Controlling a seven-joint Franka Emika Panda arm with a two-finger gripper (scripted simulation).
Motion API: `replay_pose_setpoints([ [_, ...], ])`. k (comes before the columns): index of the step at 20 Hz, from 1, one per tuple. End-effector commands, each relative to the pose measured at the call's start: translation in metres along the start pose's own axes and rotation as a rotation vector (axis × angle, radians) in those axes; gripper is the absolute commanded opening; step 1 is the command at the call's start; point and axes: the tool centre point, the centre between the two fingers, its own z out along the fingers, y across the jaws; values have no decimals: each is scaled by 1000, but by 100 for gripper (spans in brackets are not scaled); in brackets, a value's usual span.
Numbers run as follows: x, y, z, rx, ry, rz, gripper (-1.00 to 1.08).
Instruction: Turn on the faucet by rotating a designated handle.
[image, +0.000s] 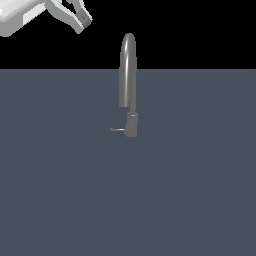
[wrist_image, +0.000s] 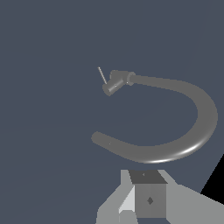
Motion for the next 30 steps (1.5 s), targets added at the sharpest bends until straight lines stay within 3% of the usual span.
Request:
replay_pose_setpoints([
  [1,10,-5,7,-56,-2,-57,-100],
  [13,46,-27,39,-279,-14,-282,-100],
  [30,82,-51,83,-544,-27,-539,-100],
])
